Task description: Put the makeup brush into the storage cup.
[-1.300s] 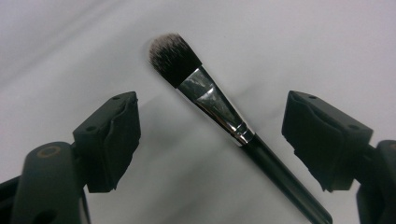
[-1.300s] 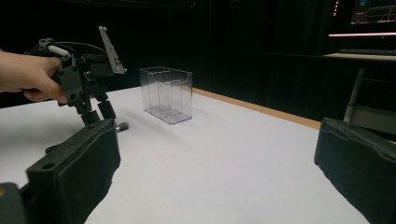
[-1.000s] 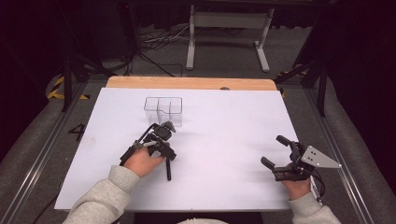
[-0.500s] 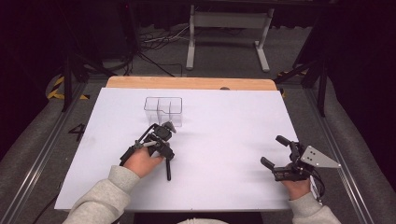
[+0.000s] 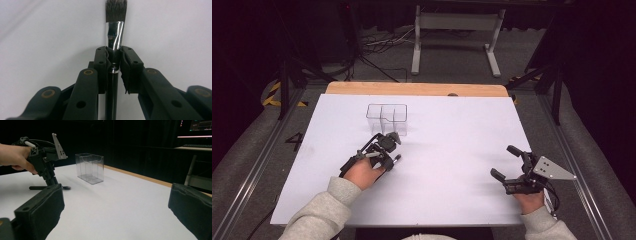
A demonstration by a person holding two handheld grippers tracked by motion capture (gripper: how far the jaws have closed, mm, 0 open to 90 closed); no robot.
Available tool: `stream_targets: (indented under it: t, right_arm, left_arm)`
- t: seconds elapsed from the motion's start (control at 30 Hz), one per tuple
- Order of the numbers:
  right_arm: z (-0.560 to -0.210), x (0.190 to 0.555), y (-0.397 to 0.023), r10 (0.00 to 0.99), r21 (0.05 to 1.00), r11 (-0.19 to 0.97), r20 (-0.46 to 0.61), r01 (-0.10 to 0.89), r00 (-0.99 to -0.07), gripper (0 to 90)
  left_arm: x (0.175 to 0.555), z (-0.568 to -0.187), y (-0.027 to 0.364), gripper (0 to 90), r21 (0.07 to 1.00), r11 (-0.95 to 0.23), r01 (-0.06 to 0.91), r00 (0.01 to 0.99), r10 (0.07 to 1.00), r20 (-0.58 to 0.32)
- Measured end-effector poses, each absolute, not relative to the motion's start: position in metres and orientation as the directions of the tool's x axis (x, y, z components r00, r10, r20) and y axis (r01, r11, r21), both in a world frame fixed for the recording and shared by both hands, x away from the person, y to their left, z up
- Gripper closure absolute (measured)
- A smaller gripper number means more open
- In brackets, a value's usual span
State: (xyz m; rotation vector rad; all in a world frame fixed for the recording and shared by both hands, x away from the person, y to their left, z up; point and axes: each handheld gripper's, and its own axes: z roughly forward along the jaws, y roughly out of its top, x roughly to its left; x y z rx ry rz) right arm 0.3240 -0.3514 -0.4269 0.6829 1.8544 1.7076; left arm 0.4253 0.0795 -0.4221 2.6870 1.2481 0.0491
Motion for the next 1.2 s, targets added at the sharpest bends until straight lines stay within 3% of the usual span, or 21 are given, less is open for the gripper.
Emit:
stream_targets:
  t: [0.5,1.2]
  right_arm:
    - [-0.427,0.324,-0.351,0.675,0.997,0.079,-0.042,0.016,-0.736,0.5]
    - [-0.428,0.325,-0.351,0.674,0.996,0.082,-0.039,0.023,-0.738,0.5]
  left_arm:
    - [0.426,-0.416,0.082,78.7,0.191,-0.64,0.744,0.659,0.75,-0.055]
    - [0.411,-0.374,0.086,78.9,0.44,-0.602,0.667,0.68,0.732,-0.03]
